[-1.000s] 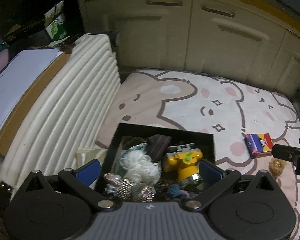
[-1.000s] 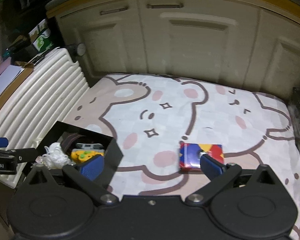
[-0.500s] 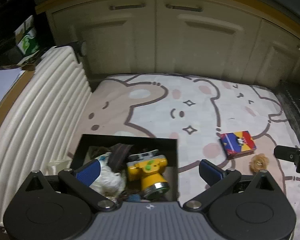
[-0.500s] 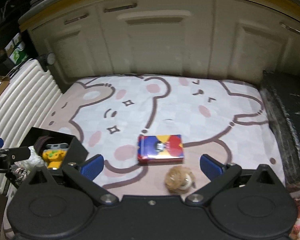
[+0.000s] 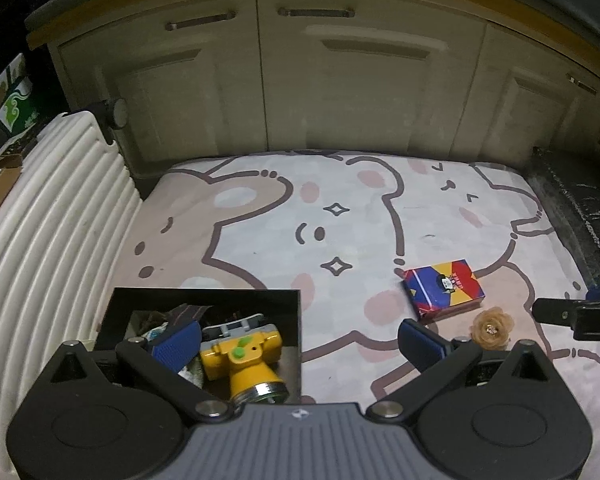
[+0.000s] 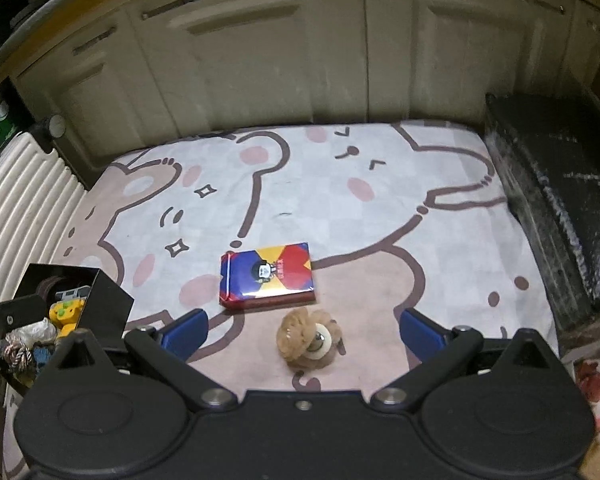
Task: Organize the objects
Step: 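Move both tools away from the box toward the red-blue card box, then grasp the red-blue card box with the left tool while the right tool grasps the brown flower toy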
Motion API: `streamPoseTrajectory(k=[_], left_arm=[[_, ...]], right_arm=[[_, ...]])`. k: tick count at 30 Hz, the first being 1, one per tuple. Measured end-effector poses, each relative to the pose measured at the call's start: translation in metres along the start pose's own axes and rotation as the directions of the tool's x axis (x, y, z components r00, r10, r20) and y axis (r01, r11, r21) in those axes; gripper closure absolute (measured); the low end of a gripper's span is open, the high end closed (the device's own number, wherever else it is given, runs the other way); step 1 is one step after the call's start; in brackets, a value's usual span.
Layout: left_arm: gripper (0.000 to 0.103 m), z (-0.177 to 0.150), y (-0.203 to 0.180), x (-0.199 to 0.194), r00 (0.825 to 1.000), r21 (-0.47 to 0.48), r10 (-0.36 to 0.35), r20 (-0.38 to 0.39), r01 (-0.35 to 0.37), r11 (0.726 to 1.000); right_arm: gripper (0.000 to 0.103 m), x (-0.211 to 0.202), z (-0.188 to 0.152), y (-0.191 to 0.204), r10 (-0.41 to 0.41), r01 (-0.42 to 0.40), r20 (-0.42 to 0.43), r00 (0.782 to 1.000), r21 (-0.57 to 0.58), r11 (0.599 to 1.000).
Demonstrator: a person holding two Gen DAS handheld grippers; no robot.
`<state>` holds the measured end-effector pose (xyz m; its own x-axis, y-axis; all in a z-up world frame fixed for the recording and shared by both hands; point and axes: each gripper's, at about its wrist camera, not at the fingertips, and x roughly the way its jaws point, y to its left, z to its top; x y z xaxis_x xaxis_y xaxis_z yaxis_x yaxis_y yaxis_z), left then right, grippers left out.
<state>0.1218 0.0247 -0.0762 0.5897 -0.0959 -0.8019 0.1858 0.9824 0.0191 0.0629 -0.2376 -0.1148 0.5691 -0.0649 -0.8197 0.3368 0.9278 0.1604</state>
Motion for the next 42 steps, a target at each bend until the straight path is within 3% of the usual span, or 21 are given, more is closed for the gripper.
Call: streamPoseTrajectory(k=[9, 21, 42], left_arm=[[0.0, 0.004, -0.022, 0.016, 0.998, 0.044, -0.051, -0.026, 0.052, 0.998], [0.0, 0.019, -0.04, 0.044, 0.993, 0.011, -0.108, -0.04, 0.108, 0.994], [0.0, 0.038, -0.091, 0.115, 0.968, 0.027, -0.179, -0.173, 0.187, 0.982]], right_arm=[[0.009, 0.019, 0.002, -0.015, 0.033, -0.029, -0.055, 0.998, 0.076, 0.997], [0.025, 0.054, 0.0, -0.027, 0.125, -0.098, -0.15, 0.981, 0.176, 0.979], [0.051, 0.104, -0.007, -0.026, 0.083, -0.056, -0.252, 0.964, 0.113, 0.992]])
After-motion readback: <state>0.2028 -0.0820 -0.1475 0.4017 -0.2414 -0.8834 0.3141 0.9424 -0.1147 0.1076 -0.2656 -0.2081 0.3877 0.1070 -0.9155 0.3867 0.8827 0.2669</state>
